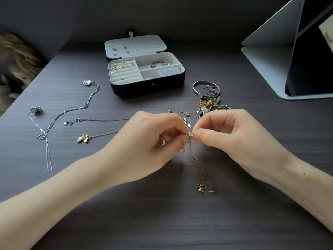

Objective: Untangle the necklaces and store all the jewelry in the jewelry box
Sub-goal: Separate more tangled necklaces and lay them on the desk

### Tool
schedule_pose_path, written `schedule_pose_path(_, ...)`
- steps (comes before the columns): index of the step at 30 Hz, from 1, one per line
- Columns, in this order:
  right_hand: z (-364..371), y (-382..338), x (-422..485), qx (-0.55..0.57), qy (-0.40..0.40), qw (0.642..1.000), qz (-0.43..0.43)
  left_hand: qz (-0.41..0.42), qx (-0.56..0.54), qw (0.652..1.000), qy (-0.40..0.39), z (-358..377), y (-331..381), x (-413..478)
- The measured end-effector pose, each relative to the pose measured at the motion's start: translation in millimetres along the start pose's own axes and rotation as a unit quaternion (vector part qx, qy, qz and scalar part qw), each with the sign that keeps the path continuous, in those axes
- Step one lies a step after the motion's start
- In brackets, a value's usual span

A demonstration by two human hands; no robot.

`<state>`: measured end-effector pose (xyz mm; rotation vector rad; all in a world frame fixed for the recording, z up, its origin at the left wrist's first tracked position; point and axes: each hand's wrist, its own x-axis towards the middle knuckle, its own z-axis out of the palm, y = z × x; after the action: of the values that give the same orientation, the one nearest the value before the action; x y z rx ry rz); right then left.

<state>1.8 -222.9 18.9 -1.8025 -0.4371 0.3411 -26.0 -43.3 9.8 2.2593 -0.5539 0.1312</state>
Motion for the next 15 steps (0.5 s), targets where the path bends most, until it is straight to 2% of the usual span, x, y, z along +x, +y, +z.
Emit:
schedule_pose_path(6, -1.7, 1.0, 0.5, 0.004, -0.010, 1.000, 0.017, -0.062, -0.135, 0.989, -0.013, -0.4, 1.4, 1.1)
schedule_pose_path(15, -2.6, 0.5, -1.0, -0.007, -0.032, 0.999, 0.005, -0.051, -0.134, 0.989, -0.021, -0.4, 2.2, 1.5)
